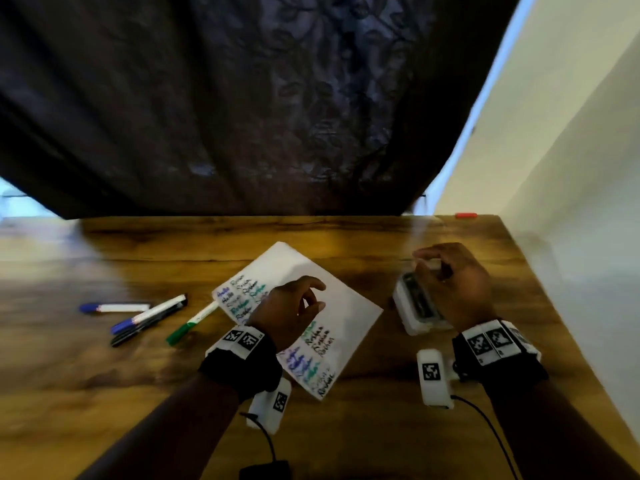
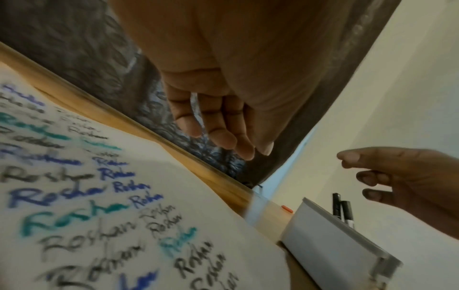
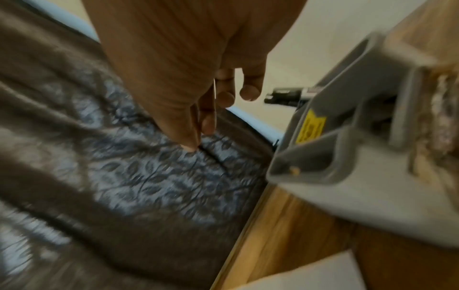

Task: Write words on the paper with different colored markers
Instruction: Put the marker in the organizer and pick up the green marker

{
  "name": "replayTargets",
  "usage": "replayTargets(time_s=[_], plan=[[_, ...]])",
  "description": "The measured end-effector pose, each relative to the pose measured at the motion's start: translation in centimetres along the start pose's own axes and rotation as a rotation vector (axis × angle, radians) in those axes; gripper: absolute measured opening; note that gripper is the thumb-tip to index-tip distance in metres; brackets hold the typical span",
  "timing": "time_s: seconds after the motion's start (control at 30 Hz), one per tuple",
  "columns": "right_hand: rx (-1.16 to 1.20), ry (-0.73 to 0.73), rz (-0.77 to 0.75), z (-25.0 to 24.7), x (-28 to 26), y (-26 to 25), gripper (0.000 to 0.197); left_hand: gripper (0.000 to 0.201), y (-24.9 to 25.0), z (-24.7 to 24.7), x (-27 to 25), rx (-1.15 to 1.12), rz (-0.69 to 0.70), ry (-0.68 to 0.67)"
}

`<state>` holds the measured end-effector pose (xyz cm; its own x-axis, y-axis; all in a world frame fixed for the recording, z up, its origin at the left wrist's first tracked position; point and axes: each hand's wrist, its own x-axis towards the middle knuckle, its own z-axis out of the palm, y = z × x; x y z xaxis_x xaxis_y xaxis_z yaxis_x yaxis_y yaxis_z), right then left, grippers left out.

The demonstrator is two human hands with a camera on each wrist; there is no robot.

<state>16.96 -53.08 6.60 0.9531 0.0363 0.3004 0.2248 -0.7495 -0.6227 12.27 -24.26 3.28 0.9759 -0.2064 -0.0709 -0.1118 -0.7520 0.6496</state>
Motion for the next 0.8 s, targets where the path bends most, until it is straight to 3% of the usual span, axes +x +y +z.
replayTargets(time_s=[0.33,0.43,0.57,0.8], plan=[[0.11,-0.477,-0.368,12.5,-1.3,-12.7,0.01,0.023,-10.5,-5.6,-7.6,0.041,-0.369,0.219],[0.13,-0.581,-0.379,16.0,-1.8,-14.0,0.014,0.024,-13.2,-6.4,-8.8,0.088,-0.479,0.273],[0.072,-0.704,-0.369,19.1,-2.2,-14.4,0.022,0.041,-15.9,-6.9,-9.5,0.173,-0.607,0.203],[-0.055,-0.801,-0.265,21.4,-2.7,-12.8,0.035,0.055,-18.2,-6.9,-10.0,0.316,-0.642,0.111]])
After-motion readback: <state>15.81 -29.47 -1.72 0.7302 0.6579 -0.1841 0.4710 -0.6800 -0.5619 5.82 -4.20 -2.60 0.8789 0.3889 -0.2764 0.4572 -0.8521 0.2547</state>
